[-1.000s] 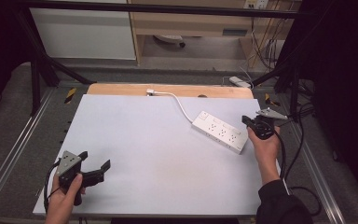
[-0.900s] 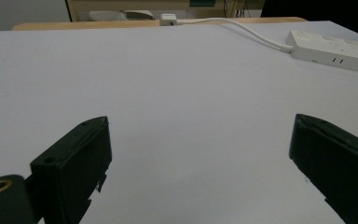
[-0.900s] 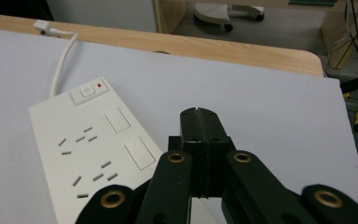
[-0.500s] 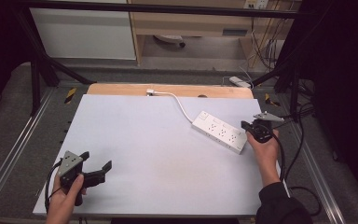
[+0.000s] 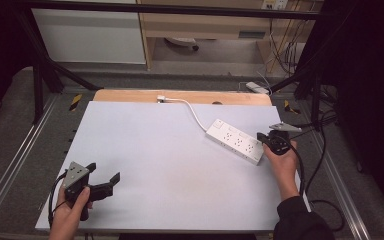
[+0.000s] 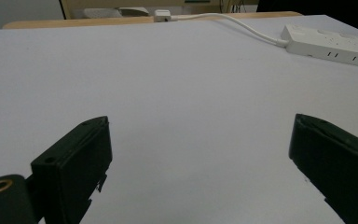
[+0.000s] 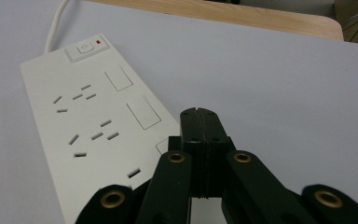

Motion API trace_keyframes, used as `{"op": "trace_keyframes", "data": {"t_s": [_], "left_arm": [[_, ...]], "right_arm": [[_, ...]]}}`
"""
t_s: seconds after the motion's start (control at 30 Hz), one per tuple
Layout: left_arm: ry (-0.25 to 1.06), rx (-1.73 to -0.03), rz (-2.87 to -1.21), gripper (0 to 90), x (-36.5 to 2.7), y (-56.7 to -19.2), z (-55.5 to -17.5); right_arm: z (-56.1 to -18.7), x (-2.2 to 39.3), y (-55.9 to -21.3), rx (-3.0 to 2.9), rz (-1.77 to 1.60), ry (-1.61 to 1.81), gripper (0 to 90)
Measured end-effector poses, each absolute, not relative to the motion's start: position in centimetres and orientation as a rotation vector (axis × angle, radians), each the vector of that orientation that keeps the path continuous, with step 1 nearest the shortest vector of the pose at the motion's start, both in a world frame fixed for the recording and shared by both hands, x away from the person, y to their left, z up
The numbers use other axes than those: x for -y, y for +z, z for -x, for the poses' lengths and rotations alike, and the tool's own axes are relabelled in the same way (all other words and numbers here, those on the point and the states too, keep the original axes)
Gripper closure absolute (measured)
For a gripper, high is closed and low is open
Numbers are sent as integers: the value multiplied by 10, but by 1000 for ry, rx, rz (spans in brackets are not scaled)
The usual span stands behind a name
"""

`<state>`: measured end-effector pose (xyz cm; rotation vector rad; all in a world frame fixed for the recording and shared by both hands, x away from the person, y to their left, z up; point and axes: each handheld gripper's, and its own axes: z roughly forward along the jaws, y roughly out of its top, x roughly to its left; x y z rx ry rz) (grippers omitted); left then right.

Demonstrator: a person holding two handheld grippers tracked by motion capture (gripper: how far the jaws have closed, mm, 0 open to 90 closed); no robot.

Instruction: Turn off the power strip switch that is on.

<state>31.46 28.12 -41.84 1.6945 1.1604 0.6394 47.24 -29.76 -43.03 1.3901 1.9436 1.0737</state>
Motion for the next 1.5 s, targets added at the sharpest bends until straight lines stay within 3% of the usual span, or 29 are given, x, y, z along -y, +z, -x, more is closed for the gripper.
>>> {"op": "trace_keyframes", "data": {"t_s": [1.5], "left_arm": [[627, -1151, -1714, 62, -279, -419, -314]], "right_arm": [[-470, 292, -440, -1969, -1368, 1013, 900]]}}
